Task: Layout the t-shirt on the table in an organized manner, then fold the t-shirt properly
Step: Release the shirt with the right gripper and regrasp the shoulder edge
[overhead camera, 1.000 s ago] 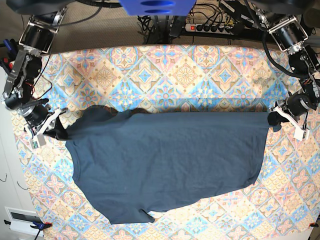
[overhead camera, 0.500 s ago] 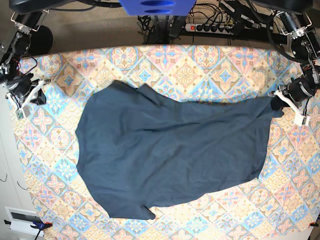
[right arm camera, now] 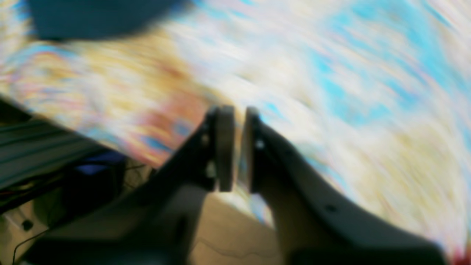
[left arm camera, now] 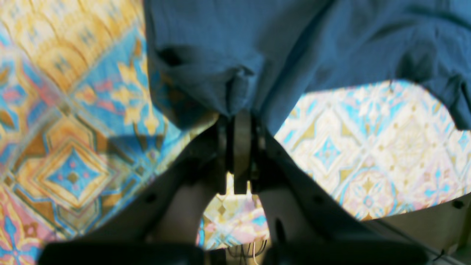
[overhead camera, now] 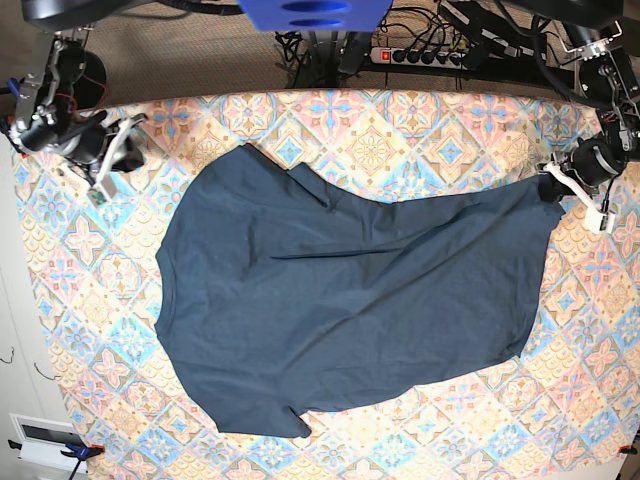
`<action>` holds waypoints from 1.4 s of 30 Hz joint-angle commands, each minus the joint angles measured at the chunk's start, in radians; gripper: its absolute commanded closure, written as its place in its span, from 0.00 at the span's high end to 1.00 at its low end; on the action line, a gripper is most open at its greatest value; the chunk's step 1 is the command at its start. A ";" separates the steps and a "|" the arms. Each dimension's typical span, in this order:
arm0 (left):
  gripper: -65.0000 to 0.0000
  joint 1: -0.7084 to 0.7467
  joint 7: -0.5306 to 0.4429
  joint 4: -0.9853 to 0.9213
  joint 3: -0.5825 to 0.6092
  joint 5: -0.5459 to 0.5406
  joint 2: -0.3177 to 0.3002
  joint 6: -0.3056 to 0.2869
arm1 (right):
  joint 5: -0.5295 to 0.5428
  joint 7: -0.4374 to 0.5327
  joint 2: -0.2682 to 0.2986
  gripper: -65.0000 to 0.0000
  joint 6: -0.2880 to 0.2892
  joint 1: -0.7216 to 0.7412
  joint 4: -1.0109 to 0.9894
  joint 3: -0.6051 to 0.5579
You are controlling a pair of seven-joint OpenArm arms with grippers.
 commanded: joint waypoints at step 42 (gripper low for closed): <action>0.00 -0.055 -0.015 0.015 -0.009 -0.005 -0.062 -0.001 | -0.428 0.237 0.020 0.33 0.003 0.099 0.128 -0.557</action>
